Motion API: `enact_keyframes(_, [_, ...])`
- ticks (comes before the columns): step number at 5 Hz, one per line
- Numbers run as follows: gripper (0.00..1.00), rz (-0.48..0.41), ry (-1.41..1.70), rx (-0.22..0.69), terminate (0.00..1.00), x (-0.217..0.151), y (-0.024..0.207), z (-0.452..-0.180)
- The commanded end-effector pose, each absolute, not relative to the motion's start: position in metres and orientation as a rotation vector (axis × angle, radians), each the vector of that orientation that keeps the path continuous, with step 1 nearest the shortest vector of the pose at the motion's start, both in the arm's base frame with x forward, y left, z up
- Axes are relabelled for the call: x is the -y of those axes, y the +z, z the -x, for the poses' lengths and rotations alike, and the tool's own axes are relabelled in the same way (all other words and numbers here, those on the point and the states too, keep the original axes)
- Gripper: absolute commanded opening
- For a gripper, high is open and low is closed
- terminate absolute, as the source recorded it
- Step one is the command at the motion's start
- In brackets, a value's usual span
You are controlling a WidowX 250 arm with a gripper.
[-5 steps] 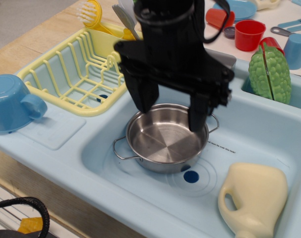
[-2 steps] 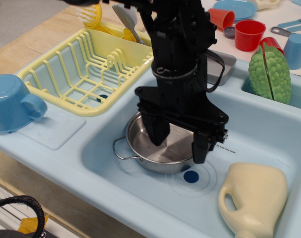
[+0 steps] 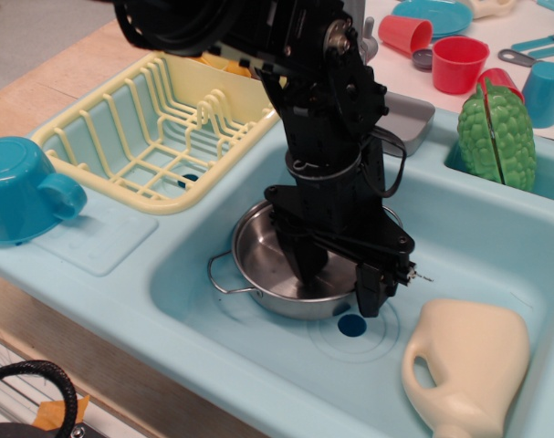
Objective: Put pot or pan from sink into drying rack
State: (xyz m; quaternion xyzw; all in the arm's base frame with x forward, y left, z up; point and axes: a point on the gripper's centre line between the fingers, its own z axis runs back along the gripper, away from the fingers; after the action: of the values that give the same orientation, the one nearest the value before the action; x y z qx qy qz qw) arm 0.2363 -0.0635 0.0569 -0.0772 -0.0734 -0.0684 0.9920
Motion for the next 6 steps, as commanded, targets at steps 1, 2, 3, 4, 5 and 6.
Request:
enact_keyframes(1, [0.0,0.153,-0.14,0.166,0.0,0.062,0.055,-0.239])
enact_keyframes(2, [0.0,0.119,-0.162,0.164,0.0,0.071,0.063,-0.239])
enact_keyframes(3, [0.0,0.097,-0.176,0.146,0.0,0.081,0.079,-0.24])
enact_keyframes(4, [0.0,0.064,-0.149,0.139,0.0,0.086,0.099,-0.24])
enact_keyframes(5, [0.0,-0.01,-0.14,0.13,0.0,0.086,0.123,-0.238])
enact_keyframes(6, [0.0,-0.073,-0.133,0.115,0.0,0.079,0.15,-0.236])
